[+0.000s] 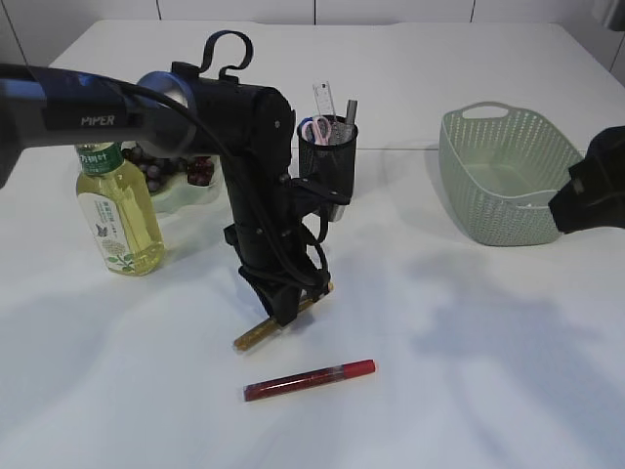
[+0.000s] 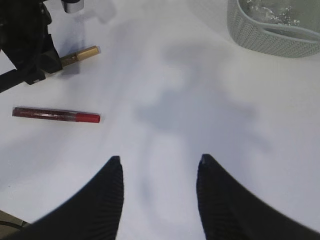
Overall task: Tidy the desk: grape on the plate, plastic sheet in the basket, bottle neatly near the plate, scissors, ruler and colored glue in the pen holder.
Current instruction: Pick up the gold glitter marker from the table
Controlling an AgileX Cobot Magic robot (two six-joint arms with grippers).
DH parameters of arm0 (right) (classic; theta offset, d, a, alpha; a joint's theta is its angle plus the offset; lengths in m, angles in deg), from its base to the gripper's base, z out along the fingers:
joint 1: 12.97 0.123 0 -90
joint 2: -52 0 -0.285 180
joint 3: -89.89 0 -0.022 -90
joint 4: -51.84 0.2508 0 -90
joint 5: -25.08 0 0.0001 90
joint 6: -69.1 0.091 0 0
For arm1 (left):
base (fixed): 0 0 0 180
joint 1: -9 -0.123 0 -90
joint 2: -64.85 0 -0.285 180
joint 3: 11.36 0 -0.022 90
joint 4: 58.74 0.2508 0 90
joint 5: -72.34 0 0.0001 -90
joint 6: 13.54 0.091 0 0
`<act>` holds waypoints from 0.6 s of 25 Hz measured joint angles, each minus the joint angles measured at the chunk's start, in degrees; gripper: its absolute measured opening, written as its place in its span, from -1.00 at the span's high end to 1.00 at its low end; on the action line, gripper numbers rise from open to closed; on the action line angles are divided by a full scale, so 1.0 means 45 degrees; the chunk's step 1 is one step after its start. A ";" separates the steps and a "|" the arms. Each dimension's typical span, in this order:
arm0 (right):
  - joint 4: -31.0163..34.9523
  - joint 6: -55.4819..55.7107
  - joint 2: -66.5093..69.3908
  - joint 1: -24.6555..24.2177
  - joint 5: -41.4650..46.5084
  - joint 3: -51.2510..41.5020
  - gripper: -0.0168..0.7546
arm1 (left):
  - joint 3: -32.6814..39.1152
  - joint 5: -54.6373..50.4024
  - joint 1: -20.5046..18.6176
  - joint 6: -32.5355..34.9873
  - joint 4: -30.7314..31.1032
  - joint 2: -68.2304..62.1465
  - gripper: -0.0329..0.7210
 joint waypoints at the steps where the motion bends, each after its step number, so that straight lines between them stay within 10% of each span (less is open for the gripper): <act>1: 0.0000 0.0000 0.0000 0.0000 0.0000 0.0000 -0.04 | 0.0000 -0.0019 -0.0020 0.0000 0.0000 0.0060 0.64; 15: 0.0000 0.0000 0.0000 0.0000 -0.0049 0.0000 -0.04 | 0.0000 -0.0236 -0.0049 -0.0486 -0.0398 0.0927 0.65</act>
